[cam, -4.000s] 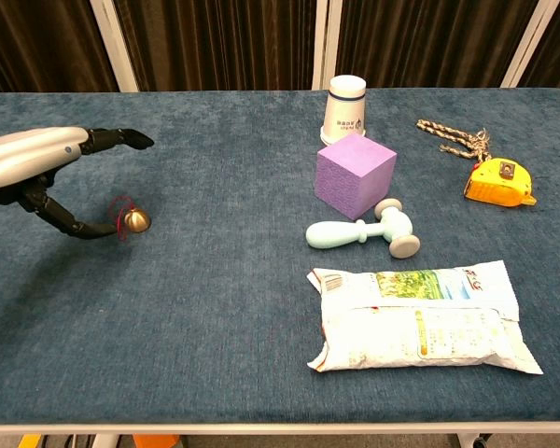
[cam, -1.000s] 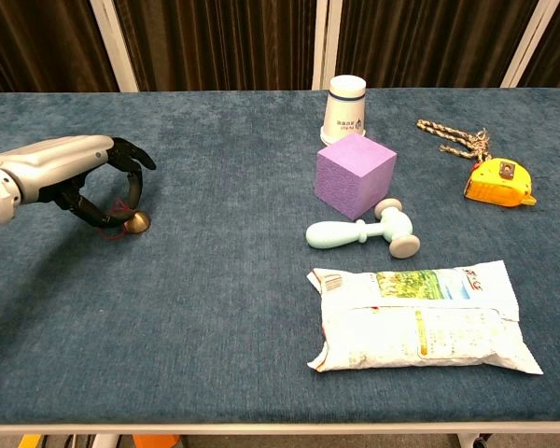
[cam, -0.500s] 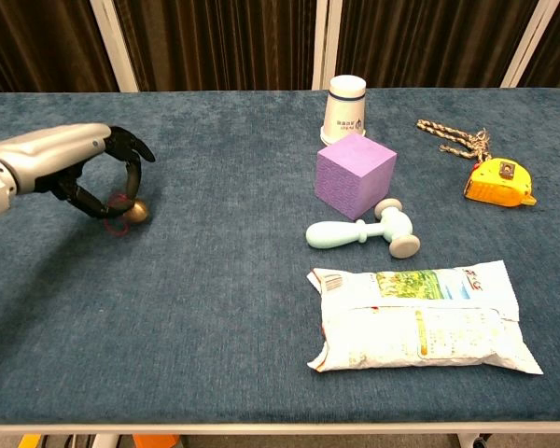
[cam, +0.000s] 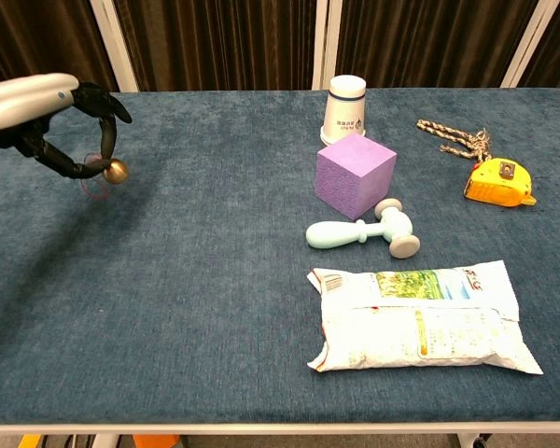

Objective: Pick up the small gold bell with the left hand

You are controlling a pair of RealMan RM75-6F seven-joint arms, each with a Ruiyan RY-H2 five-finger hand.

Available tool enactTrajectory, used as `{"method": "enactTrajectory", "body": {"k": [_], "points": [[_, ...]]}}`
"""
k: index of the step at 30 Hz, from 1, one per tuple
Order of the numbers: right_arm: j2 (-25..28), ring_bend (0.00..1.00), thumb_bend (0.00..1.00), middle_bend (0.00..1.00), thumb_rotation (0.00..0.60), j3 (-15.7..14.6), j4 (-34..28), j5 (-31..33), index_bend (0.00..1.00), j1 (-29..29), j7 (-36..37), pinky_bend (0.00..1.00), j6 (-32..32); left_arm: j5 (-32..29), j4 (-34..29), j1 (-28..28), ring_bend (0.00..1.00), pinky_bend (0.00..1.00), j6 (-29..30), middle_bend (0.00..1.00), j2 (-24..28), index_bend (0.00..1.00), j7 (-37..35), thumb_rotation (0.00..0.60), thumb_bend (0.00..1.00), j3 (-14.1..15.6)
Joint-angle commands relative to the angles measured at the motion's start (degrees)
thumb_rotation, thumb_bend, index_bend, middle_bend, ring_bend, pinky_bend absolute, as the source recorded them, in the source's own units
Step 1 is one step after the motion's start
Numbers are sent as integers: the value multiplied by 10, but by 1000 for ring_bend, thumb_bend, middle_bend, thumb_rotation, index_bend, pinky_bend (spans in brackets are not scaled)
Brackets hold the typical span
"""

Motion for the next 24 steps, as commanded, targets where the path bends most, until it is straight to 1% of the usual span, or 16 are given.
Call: {"method": "enactTrajectory", "body": {"k": [1,2,3,4,5,7,8,10,11,13,15,16,18,20,23,24], "points": [[2,0,106,0,600,2,0,4,0,-1,1,0,1,-31,-26,-11,0,1,-55,175,26,613,15,600,472,-3],[2,0,106,0,600,2,1,5,0,-2,2,0,0,-18,-8,-13,0,0,-37,172,17,615,56,600,473,8],[2,0,106,0,600,2,2,6,0,-1,3,0,0,-32,-20,-12,0,0,-46,173,13,618,43,600,470,7],[2,0,106,0,600,2,2,6,0,-1,3,0,-1,-57,-46,-10,0,0,-74,171,18,618,-6,600,470,-1],[1,0,106,0,600,1,3,6,0,-1,3,0,-4,-68,-56,-12,0,0,-88,169,28,617,-27,600,473,-8],[-1,0,105,0,600,0,4,5,0,-1,4,0,-5,-39,-23,-18,0,0,-53,164,23,625,44,600,479,7],[-1,0,105,0,600,0,4,4,0,-1,4,0,-5,-50,-30,-18,0,0,-57,163,17,628,39,600,479,8],[-2,0,106,0,600,0,5,4,0,0,3,0,-5,-83,-69,-18,0,0,-105,161,34,627,-35,600,480,-6],[-2,0,106,0,600,1,5,5,0,0,3,0,-5,-64,-54,-23,0,0,-86,159,40,625,7,600,482,3],[-2,0,106,0,600,1,5,5,0,1,4,0,-5,-43,-23,-23,0,0,-32,157,18,626,93,600,483,19],[-2,0,106,0,600,0,5,4,0,0,4,0,-5,-85,-59,-19,0,0,-70,157,20,623,15,600,482,1],[-2,0,106,0,600,0,6,4,0,0,4,0,-5,-90,-62,-21,0,0,-79,157,27,621,4,600,483,-3],[-2,0,106,0,600,0,6,6,0,0,5,0,-6,-59,-38,-26,0,0,-54,157,25,620,51,600,484,12],[-2,0,106,0,600,0,7,5,0,0,4,0,-6,-76,-60,-21,0,0,-69,157,26,617,-4,600,484,1],[-2,0,106,0,600,0,6,4,0,0,5,0,-5,-57,-24,-21,0,0,-13,157,8,613,71,600,484,11],[-2,0,106,0,600,0,6,4,0,0,5,0,-5,-75,-44,-19,0,0,-35,157,9,613,32,600,483,5]]}}
